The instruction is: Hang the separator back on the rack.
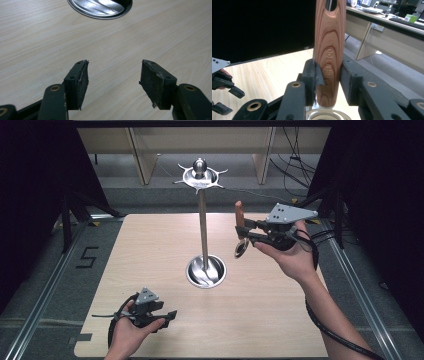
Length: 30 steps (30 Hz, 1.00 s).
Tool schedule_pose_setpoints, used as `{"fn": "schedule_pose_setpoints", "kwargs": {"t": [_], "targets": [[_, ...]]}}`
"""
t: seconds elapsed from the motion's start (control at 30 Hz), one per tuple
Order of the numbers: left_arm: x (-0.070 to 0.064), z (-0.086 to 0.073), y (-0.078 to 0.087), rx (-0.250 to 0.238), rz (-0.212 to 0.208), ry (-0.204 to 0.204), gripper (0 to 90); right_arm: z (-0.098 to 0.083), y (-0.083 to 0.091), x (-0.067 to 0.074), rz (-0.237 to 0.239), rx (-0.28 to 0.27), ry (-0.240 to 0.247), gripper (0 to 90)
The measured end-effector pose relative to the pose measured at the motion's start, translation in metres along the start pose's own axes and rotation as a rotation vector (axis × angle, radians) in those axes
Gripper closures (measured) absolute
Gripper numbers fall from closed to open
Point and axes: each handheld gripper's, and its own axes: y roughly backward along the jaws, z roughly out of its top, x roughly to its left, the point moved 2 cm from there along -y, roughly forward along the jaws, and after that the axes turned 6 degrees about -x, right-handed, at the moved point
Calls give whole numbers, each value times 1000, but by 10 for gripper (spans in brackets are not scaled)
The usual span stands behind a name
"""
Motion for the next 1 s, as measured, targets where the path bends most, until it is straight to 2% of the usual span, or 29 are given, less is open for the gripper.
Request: {"fn": "schedule_pose_setpoints", "kwargs": {"t": [0.1, 0.17, 0.23, 0.33, 0.37, 0.4, 0.5, 0.57, 0.63, 0.87, 0.9, 0.93, 1.0], "targets": [[1, 0, 1, 17, 2, -18, 384, 1, -1, -1, -3, -8, 17, 685], [1, 0, 1, 14, 1, -15, 384, 2, 0, -2, 3, 0, 19, 685], [1, 0, 1, 14, 2, -15, 384, 2, 0, -1, 6, 0, -1, 684], [1, 0, 1, 12, 1, -14, 384, 4, 0, -2, -1, -3, 18, 685], [0, 0, 0, -3, 1, 1, 384, 4, 0, -2, 6, 4, 3, 684], [0, 0, 0, 1, -1, -1, 384, 4, 0, -3, -3, 3, 15, 685], [0, 0, 0, 5, 1, -5, 384, 4, 0, -3, 1, 0, 5, 685], [1, 0, 1, 14, 2, -15, 384, 5, -1, -5, 0, -6, 31, 685], [1, 0, 0, 8, 5, -12, 384, 5, 0, -4, -8, 0, 7, 685], [1, 0, 0, 10, 1, -13, 384, 7, -2, -5, 2, 4, 23, 684], [1, 0, 0, 12, 1, -13, 384, 7, -1, -3, 3, 6, -3, 684], [1, 0, 0, 12, 6, -18, 384, 7, -2, -4, -7, 4, 13, 685], [0, 0, 0, 5, 3, -8, 384, 8, -3, -5, -2, 2, 16, 684]]}}
